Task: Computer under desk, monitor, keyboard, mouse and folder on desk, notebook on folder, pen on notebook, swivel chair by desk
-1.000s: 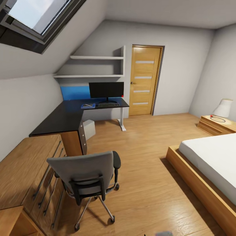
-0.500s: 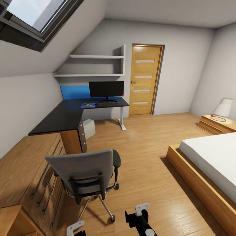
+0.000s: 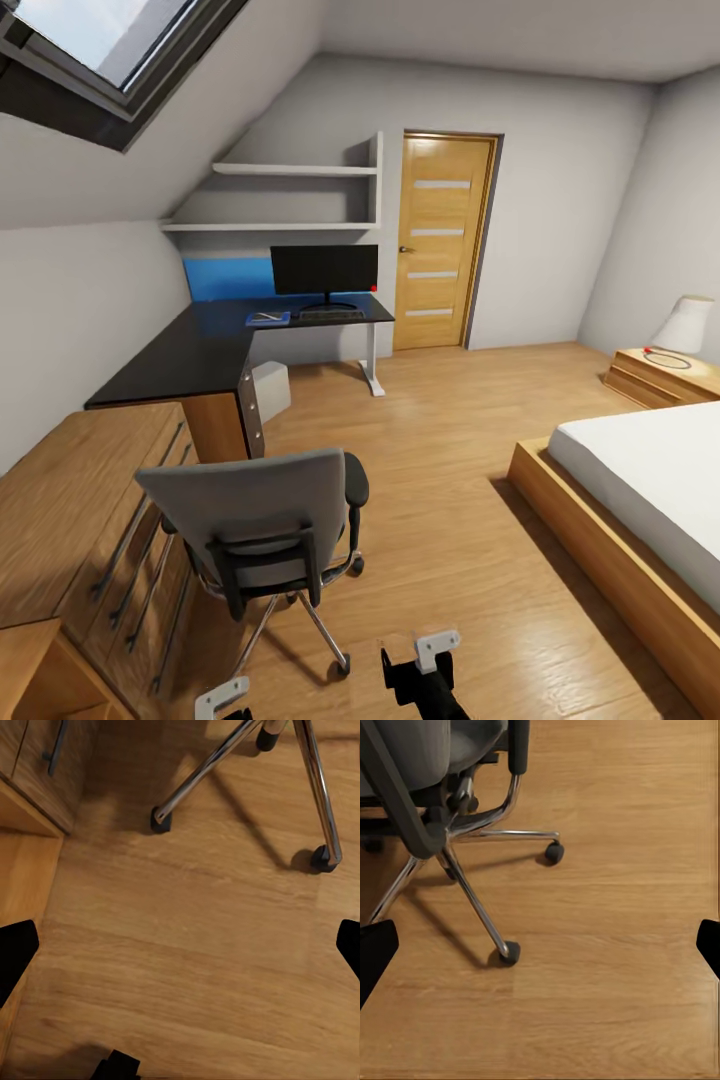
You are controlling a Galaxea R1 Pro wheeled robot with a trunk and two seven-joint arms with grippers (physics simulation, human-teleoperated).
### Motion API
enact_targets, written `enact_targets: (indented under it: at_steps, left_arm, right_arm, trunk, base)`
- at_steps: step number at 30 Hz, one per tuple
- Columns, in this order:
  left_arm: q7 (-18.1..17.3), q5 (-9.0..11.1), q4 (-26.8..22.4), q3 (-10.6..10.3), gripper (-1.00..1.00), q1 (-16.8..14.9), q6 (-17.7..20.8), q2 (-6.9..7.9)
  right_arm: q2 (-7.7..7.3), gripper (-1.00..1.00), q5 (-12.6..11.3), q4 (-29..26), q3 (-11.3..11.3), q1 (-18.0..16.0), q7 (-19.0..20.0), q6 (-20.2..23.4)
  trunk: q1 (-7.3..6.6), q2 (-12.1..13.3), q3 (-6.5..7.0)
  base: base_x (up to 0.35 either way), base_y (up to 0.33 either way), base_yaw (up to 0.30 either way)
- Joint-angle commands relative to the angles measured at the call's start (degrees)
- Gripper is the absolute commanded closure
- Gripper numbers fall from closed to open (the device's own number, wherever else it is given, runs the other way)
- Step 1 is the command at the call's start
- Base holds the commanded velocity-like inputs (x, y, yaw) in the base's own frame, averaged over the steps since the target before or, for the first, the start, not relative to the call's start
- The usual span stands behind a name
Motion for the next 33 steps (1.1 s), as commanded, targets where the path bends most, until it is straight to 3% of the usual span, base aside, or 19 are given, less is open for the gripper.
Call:
enact_targets:
  at_steps: [1, 6, 22, 33]
  left_arm:
    - [0.3, 0.5, 0.3, -0.5, -1.0, 0.0, -0.2, 0.12]
    - [0.3, 0.5, 1.1, -0.5, -1.0, 0.0, -0.2, 0.26]
    - [0.3, 0.5, 1.1, -0.7, -1.0, 0.0, -0.2, 0.18]
    - [0.3, 0.5, 1.1, -0.8, -1.0, 0.0, -0.2, 0.1]
  right_arm:
    - [0.59, -1.0, -0.2, 1.6, 0.5, -0.1, -0.4, -0.7]
    - [1.53, -1.0, -0.3, 4.5, 0.4, -0.1, -0.4, -1.5]
    - [1.66, -1.0, -0.1, 4.9, 0.4, 0.0, -0.3, -1.6]
    - [1.5, -1.0, 0.1, 4.8, 0.4, 0.0, -0.3, -1.6]
  trunk:
    - [0.23, -0.5, -0.24]
    - [1.32, -2.5, -1.16]
    - [4.84, -8.9, -4.88]
    - [7.25, -13.3, -7.02]
  base:
    - [0.0, 0.0, 0.052]
    - [0.0, 0.0, 0.174]
    - [0.0, 0.0, 0.226]
    - [0.0, 0.0, 0.046]
